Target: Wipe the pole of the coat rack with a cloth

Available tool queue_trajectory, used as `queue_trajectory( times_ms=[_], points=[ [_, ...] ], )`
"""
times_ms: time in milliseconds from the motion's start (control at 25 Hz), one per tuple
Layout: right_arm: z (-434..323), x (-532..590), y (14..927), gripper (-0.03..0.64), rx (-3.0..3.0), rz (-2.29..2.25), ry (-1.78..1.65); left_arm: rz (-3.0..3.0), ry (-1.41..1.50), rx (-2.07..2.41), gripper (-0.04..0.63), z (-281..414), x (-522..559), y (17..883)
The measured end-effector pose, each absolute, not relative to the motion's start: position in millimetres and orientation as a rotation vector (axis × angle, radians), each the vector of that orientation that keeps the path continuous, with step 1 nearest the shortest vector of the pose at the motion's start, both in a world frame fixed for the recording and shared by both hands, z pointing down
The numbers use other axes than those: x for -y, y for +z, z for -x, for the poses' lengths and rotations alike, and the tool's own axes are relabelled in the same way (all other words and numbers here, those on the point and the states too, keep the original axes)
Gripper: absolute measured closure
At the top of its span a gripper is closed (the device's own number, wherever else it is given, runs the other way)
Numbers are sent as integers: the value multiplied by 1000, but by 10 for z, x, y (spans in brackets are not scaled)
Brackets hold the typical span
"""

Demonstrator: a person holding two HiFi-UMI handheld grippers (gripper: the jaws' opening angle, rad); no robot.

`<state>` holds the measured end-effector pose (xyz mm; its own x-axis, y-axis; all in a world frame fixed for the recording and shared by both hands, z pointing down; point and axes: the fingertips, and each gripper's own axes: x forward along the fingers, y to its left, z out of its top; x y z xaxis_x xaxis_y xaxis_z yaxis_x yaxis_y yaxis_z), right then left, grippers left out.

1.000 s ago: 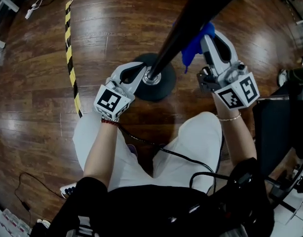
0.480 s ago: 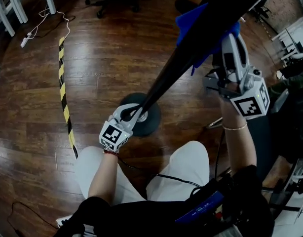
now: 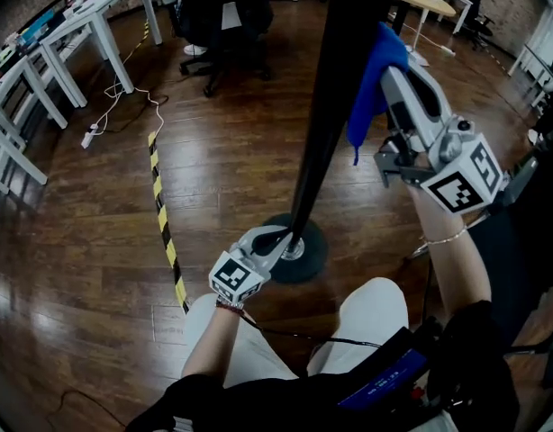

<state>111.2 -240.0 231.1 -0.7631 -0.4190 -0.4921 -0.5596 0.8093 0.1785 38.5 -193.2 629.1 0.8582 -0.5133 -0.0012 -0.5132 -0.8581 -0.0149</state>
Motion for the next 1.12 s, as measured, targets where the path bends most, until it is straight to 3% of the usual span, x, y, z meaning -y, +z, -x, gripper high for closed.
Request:
queue_trajectory(
  times_ms=[400, 680, 1120],
  points=[
    [-971, 2348, 2142, 586, -2671, 708, 401, 2974, -64, -818, 589, -268, 2045, 4738],
    [-858, 2099, 1767, 586, -2642, 702, 580, 2808, -87, -780, 589, -522, 1713, 3938],
    [-443, 1874, 1803, 586, -2556, 1071, 1259, 2898, -110, -1047, 589, -228, 1734, 4559]
  ],
)
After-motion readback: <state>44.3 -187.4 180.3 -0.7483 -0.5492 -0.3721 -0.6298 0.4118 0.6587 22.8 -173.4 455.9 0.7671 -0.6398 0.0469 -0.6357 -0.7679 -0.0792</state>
